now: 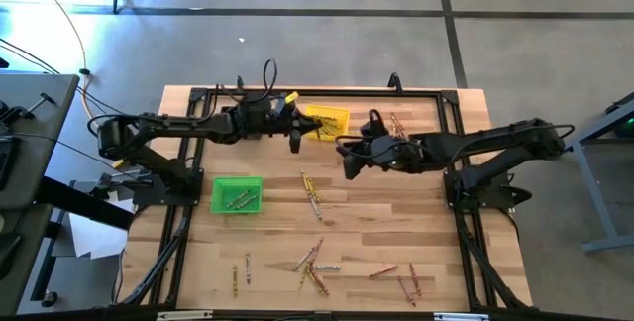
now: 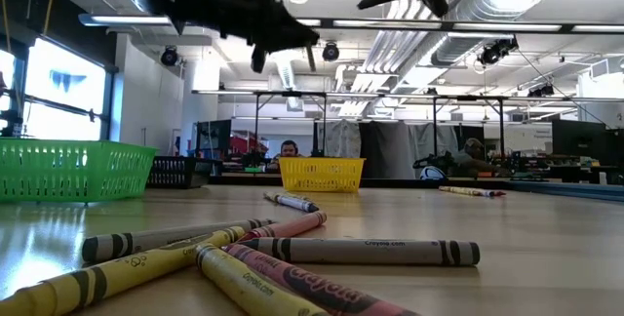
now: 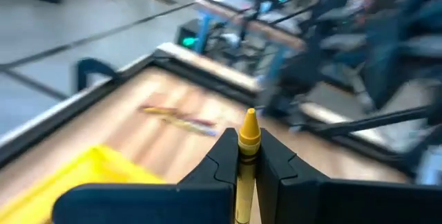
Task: Sort crayons
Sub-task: Put the yellow crayon into the yellow bin
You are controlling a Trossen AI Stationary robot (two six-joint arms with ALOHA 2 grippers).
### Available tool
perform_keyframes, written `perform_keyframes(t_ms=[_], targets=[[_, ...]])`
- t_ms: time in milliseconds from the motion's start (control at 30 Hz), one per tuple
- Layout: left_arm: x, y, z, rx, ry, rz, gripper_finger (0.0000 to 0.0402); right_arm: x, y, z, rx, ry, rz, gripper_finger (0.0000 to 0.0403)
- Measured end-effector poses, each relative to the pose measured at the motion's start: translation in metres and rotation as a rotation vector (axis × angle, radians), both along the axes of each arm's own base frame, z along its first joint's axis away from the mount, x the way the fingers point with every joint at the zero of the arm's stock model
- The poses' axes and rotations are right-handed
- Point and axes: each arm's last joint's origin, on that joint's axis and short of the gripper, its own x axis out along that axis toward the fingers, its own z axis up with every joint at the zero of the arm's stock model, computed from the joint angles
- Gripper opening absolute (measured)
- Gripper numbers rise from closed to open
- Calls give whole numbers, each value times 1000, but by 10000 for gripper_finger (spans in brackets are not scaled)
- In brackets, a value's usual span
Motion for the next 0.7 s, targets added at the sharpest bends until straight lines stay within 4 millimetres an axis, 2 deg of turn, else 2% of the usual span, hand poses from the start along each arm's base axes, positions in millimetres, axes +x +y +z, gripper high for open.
perform_keyframes(t_ms=[100, 233, 400, 533, 700], targets=[[2, 18, -17, 26, 64, 65, 5, -12, -2, 6, -7, 15, -6, 109], [10, 40, -53, 23, 155, 124, 6, -22, -5, 10, -12, 43, -16, 109], [20, 61, -88, -33, 119, 234, 24, -24, -7, 7, -17, 82, -24, 110], [25, 71, -99, -71, 89, 278, 42, -26, -7, 2, -19, 135, -26, 110], [32, 77, -95, -45, 81, 265, 67, -29, -8, -2, -24, 193, -24, 110]])
